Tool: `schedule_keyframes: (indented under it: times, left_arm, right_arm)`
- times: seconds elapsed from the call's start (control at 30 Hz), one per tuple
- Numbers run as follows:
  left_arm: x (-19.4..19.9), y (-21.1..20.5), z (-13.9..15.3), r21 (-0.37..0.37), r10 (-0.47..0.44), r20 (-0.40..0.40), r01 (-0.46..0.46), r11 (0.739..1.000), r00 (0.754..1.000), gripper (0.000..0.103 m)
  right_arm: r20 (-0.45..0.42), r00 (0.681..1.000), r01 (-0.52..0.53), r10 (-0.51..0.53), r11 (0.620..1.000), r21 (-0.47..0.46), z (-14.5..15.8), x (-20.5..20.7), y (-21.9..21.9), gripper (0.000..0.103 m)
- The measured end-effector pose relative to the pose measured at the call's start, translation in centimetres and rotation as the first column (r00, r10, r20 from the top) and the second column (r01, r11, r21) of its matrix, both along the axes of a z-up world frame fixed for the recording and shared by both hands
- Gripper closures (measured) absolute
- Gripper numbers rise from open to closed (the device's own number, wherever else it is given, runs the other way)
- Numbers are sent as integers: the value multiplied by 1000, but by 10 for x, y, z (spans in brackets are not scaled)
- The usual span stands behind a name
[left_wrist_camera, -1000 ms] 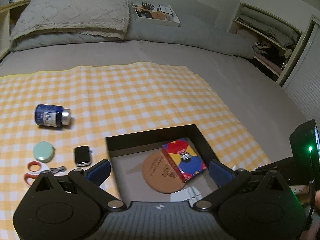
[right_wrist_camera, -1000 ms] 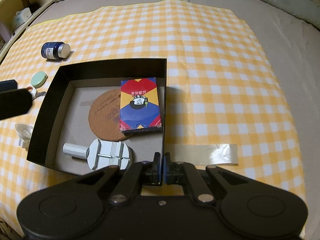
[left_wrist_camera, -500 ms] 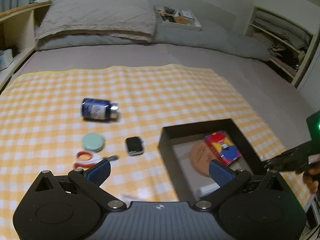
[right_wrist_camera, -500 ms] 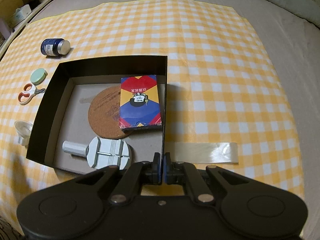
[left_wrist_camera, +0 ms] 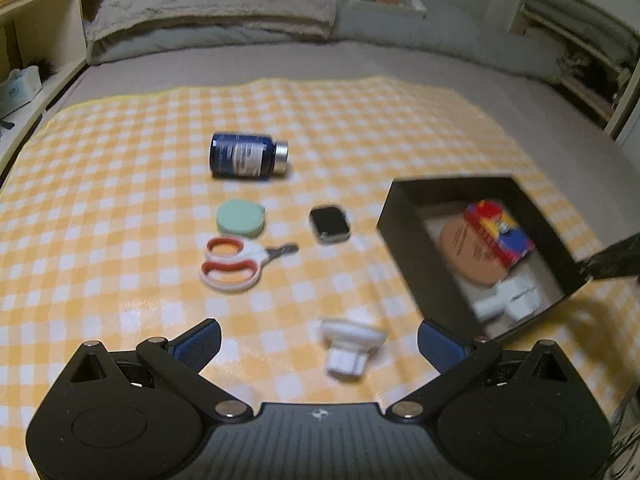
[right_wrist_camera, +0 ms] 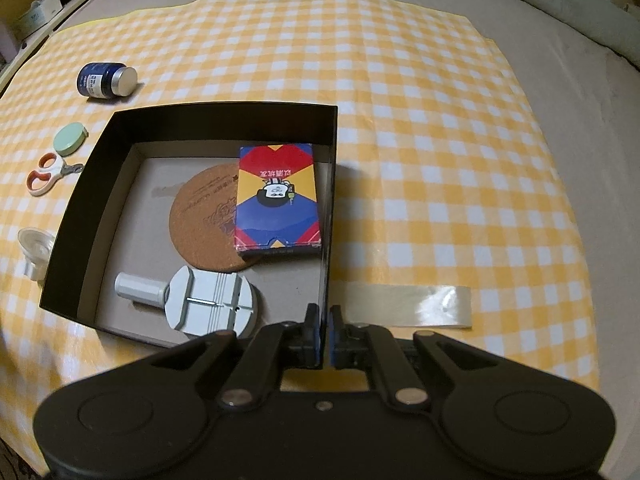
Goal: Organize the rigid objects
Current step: 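Lift the open left tool away and move to the white suction-cup holder, then close the left tool on the white suction-cup holder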
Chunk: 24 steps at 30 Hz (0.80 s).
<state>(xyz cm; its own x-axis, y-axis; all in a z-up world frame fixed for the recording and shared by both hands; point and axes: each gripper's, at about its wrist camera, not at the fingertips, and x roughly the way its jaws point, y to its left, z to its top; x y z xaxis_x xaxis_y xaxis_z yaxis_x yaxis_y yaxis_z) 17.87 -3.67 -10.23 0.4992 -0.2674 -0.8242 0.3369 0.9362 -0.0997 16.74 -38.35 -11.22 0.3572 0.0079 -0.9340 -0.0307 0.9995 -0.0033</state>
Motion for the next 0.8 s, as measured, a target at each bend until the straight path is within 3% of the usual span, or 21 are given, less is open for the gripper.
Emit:
schedule_keyframes:
  times: [0.2,0.37,0.43,0.8]
  left_arm:
    - [2,-6,-17,21,-55,-34,56,998,998,2]
    - [11,-18,-29,13,-102,-80,103,995,992,15]
    - [14,-22,-36,24,-109,-103,113,993,989,25]
    - [26,-29,-58,45,-147,-161,156,987,976,44]
  right_arm:
    - [5,1000,1,-1,1000,-3,0,-1,1,99]
    - [41,999,20,-21,1000,11,8,-2,-1,99]
    - [56,998,40,-41,999,31,12,-1,-4,99]
    - [87,993,78,-80,997,26,11,24,-2,101]
